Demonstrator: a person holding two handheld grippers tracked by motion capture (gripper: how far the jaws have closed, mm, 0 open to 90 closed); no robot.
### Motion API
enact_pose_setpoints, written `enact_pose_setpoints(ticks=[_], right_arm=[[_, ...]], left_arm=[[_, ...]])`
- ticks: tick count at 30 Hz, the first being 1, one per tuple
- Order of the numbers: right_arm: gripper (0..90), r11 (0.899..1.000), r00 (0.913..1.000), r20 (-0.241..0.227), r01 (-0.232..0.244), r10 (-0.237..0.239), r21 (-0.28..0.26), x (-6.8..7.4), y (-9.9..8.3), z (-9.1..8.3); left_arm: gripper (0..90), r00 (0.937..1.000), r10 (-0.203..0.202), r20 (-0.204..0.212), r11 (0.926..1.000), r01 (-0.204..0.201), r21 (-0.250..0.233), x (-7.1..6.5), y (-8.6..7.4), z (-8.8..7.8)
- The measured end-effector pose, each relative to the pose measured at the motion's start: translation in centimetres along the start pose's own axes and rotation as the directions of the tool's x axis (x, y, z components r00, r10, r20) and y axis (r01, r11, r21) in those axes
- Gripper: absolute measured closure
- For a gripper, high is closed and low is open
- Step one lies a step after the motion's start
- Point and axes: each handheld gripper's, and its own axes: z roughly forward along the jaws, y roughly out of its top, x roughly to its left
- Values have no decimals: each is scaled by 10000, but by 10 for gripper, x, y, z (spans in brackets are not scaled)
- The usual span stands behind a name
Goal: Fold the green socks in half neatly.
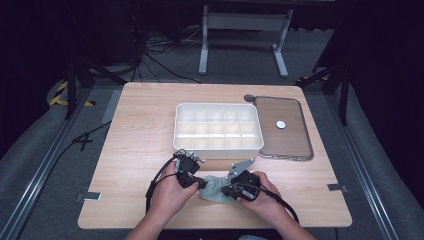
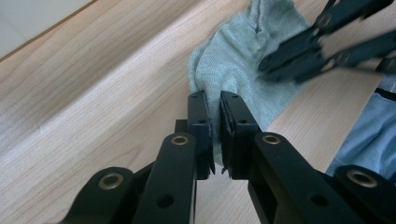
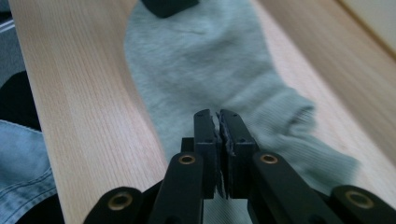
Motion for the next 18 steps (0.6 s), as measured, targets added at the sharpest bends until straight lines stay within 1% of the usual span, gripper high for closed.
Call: enact_pose_setpoints(ticks=[1, 4, 6, 8, 10, 13, 14, 15, 16, 17, 18], right_arm=[[868, 9999, 9999, 69, -136, 136, 14, -2, -1, -4], [864, 9995, 9986, 501, -205, 193, 228, -10, -6, -14], [854, 9974, 9976, 480, -523, 499, 491, -13, -10, -15], [837, 9957, 9971, 516, -587, 551, 711, -15, -12, -13], [849, 9950, 9978, 445, -535, 499, 843, -15, -13, -8], [864, 9958, 9981, 435, -471, 438, 782, -14, -13, -6], [872, 9960, 9983, 397, -455, 426, 764, -15, -13, -6], [873, 9963, 9986, 365, -414, 387, 753, -15, -13, -6], [874, 9966, 9988, 361, -347, 321, 741, -15, -13, -6], [874, 9966, 9988, 361, -347, 321, 741, -15, -13, -6], [874, 9970, 9992, 330, -256, 232, 735, -14, -13, -6]], left_arm=[[834, 10000, 8, -9, 10000, -8, 43, 0, 0, -1], [834, 10000, -30, -8, 9999, 30, 137, 0, 1, -3], [834, 10000, -83, -33, 9998, 84, 163, 0, 1, -4], [835, 9999, -98, -91, 9996, 101, 250, 0, 2, -5], [834, 9999, -128, -91, 9996, 130, 245, 0, 3, -6], [834, 9999, -106, -119, 9995, 110, 282, -1, 4, -7], [834, 9999, -130, -65, 9995, 131, 279, -2, 4, -7], [834, 10000, -9, -6, 9999, 9, 156, -4, 6, -9], [833, 9999, 104, 48, 9999, -103, -64, -4, 6, -10], [832, 9999, 104, 48, 9999, -103, -64, -4, 6, -10], [832, 9998, 131, 116, 9998, -129, -169, -6, 7, -10]])
